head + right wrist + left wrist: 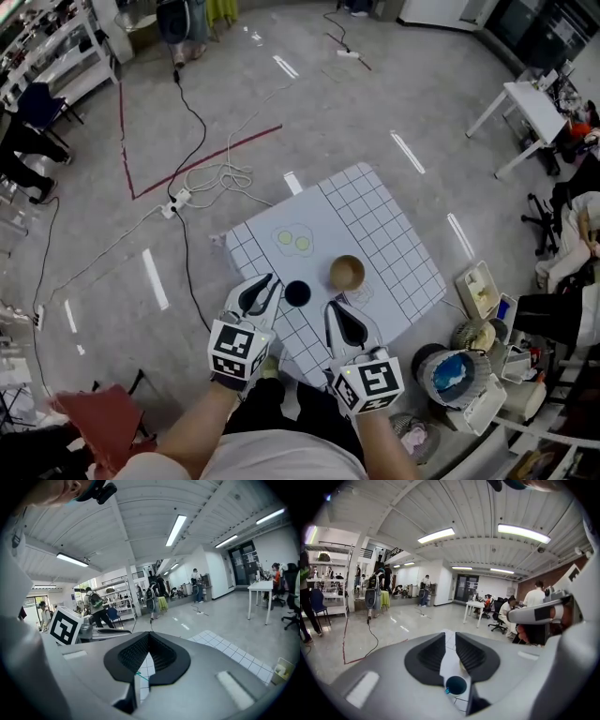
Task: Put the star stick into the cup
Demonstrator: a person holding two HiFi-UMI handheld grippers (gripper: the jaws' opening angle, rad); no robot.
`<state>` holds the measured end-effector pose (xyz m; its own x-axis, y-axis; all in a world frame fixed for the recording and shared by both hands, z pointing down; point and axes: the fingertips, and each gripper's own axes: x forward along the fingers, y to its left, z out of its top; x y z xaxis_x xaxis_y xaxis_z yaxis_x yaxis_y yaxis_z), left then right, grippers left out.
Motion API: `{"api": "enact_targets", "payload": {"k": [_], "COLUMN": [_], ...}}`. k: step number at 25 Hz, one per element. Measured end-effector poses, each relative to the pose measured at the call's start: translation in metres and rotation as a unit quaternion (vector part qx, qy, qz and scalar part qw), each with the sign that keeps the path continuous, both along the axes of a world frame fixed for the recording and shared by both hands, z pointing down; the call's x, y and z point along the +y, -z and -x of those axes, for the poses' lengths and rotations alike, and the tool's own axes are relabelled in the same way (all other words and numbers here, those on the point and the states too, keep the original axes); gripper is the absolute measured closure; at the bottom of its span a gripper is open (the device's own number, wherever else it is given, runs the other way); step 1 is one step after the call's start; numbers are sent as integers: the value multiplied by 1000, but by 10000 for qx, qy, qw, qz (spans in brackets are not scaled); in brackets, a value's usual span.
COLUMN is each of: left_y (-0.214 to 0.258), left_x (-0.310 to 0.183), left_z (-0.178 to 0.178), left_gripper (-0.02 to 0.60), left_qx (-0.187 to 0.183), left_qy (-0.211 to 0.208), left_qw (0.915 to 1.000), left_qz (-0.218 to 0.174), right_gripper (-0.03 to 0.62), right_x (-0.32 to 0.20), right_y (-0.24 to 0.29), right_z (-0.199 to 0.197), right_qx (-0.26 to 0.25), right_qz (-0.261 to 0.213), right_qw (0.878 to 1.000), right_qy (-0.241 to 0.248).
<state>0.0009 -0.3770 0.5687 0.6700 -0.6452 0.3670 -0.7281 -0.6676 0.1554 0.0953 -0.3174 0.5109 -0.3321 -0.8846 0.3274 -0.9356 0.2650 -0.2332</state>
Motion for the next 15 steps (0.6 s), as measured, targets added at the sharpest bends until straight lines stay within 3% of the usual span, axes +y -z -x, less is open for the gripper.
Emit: {"api": "enact_targets", "payload": {"k": [15], "left_y": [104], "left_x": [26], "left_z": [-7], "left_gripper": [563], "left_qx": [450], "left_qy": [-70], "left_qw": [9978], "left_qz": [-491], "right_gripper": [583], "right_x": [4], "right_y": [73], "right_z": [3], "right_qx": [133], "right_qz": [-658], "right_qw": [9977], "right_qy": [91]}}
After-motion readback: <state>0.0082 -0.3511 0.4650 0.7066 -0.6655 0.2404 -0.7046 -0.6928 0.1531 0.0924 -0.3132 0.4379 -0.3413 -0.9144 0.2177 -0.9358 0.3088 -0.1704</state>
